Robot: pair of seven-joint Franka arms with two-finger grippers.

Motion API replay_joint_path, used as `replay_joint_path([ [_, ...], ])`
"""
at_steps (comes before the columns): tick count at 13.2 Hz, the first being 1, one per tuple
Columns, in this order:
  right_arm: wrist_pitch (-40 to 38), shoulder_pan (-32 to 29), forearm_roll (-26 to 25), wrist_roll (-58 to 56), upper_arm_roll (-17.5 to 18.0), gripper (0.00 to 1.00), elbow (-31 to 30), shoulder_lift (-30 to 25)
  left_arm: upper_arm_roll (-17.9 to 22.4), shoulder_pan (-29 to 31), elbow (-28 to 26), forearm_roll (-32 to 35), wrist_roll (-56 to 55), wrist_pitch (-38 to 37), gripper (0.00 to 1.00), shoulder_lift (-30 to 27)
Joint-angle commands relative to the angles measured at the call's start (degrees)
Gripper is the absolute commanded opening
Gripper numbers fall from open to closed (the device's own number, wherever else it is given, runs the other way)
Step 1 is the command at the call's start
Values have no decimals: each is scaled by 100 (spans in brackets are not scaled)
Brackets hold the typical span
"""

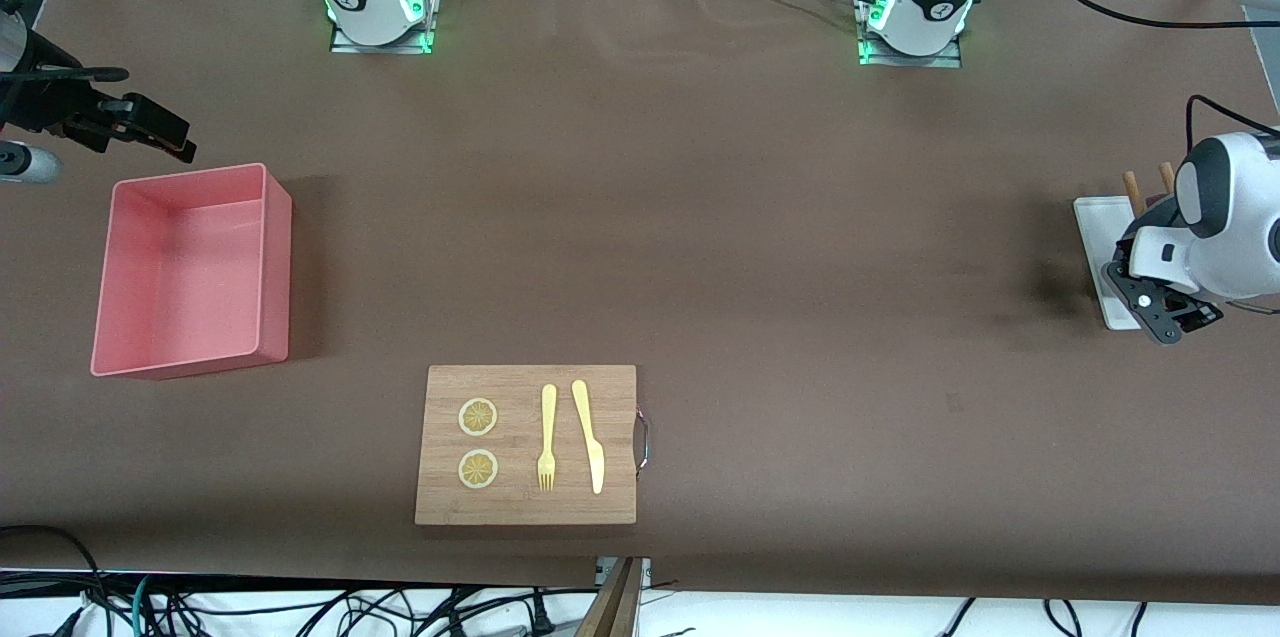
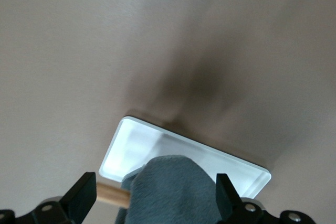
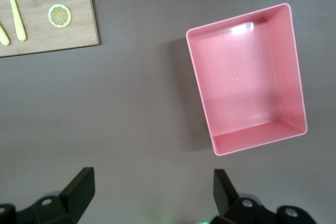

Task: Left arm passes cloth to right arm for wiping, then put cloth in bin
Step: 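Grasp the grey cloth with the left gripper and lift it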

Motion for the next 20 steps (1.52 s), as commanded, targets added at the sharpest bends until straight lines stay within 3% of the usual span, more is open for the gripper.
replay_joint_path([
  [1,-10,-18,81,-46,-8,100,-115,-124,-60,80,-169,124,126,162,99,-23],
  [6,-10,-18,90,-46,-8,100,-115,-124,-60,228,-142,124,249,347,94,153],
  [8,-10,-18,90,-46,-8,100,-115,-124,-60,247,-168,124,345,347,45,153],
  [9,-10,-18,90,-46,-8,100,-115,-124,-60,247,-160,124,415,347,26,162],
  [10,-10,-18,90,-46,-8,100,-115,-124,-60,238,-151,124,477,347,7,153],
  [11,-10,-18,90,-46,-8,100,-115,-124,-60,247,-142,124,582,330,0,153],
  [16,-10,-18,90,-46,-8,100,-115,-124,-209,168,120,115,891,-47,0,-49],
  [20,-10,-18,81,-46,-8,100,-115,-124,-797,168,1191,-25,820,-1477,0,-49],
])
